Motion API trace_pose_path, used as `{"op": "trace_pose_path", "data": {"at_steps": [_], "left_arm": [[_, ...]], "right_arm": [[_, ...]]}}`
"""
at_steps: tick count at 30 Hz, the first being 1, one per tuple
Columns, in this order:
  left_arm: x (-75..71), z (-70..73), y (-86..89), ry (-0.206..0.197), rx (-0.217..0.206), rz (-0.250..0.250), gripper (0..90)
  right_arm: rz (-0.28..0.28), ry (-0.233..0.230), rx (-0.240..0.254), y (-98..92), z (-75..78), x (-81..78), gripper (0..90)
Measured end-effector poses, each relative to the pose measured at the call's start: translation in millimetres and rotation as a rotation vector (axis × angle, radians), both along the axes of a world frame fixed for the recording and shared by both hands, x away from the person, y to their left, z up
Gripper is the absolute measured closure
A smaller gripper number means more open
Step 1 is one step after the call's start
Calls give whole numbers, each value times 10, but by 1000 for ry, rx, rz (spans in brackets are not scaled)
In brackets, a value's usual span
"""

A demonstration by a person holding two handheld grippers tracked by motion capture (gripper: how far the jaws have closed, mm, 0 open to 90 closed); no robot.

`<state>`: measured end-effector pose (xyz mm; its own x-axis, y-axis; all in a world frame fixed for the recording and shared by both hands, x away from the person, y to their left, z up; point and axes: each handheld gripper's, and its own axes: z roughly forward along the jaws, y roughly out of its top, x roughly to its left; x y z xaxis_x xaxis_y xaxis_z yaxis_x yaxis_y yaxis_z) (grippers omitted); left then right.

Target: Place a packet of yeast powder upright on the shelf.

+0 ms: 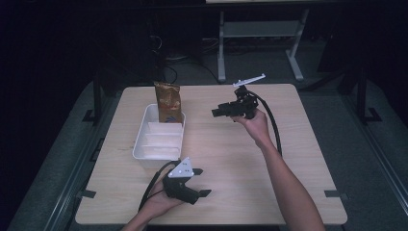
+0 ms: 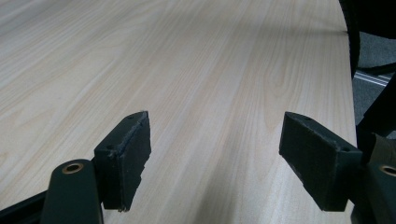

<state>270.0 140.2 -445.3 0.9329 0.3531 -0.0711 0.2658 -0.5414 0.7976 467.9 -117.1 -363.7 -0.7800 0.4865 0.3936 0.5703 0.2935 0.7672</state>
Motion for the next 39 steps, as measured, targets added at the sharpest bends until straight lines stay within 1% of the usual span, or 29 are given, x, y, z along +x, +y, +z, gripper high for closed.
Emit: {"op": "trace_pose_path", "data": {"at_steps": [4, 6, 12, 14, 17, 21, 30, 33, 36, 39], "left_arm": [[2, -2, -5, 0, 4, 1, 244], [2, -2, -7, -1, 2, 2, 243], [7, -1, -7, 0, 1, 5, 242], [7, -1, -8, 1, 3, 6, 241], [6, -1, -8, 2, 3, 6, 241], [8, 0, -5, 2, 4, 7, 239], [19, -1, 1, 3, 2, 11, 234], [24, -4, -1, 3, 4, 13, 232], [24, -5, -3, 5, 6, 13, 230], [25, -3, 0, 2, 6, 14, 227]], "right_arm": [[-4, 12, 2, -67, -12, -40, 434], [-11, 3, 4, -97, -6, -71, 434], [-17, 0, 2, -185, -8, -143, 431], [-15, 12, 3, -212, -12, -159, 427], [-22, 3, -1, -243, -15, -203, 428], [-21, 8, -14, -280, -36, -253, 422], [-27, 19, -16, -398, -90, -360, 420], [-27, 33, -16, -437, -99, -383, 412], [-31, 23, -18, -470, -104, -416, 413], [-30, 30, -16, -498, -127, -457, 411]]}}
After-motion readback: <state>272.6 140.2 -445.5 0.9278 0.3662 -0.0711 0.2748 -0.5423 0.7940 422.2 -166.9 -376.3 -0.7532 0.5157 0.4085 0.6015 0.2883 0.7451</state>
